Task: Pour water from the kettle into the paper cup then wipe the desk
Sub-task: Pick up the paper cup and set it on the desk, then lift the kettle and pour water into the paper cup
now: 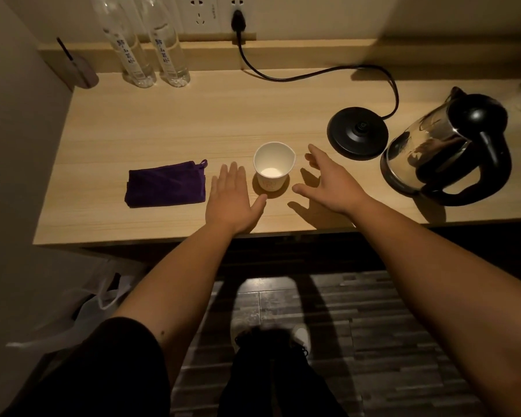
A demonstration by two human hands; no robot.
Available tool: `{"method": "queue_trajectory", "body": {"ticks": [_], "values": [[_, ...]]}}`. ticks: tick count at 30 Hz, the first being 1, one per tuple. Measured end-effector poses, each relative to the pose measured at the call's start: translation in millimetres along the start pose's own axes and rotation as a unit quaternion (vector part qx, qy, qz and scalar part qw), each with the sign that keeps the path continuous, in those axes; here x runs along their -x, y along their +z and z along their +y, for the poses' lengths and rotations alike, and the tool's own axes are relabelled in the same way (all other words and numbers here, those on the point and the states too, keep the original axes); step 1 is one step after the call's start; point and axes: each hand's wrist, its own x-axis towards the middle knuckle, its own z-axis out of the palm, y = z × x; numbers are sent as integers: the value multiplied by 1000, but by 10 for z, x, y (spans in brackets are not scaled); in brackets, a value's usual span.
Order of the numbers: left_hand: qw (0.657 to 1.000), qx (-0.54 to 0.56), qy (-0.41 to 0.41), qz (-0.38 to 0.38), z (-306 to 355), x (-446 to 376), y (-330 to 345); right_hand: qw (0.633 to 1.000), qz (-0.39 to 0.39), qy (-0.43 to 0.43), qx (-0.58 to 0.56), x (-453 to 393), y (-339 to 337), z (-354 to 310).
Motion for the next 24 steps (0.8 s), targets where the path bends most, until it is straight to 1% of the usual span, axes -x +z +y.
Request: {"method": "queue_trajectory", "body": {"ticks": [4,7,9,13,16,18,21,24], "values": [[997,-61,10,-38,7,-99,111,990,41,-53,124,157,-269,8],[996,-83,21,-38,9,-121,195,970,104,-93,197,274,-509,33],[995,-91,24,-22,-3,-114,230,958,157,-84,226,369,-687,93],[995,-97,23,-13,2,-118,224,932,279,-35,229,637,-1041,346],[995,-94,23,-10,10,-117,216,910,357,43,205,806,-1213,613],[996,-89,23,-6,2,-110,206,902,382,107,170,863,-1250,769],[996,-86,26,-4,11,-109,205,897,403,165,77,884,-1250,901],[995,-90,29,0,8,-119,210,876,428,213,-55,849,-1267,920]]}}
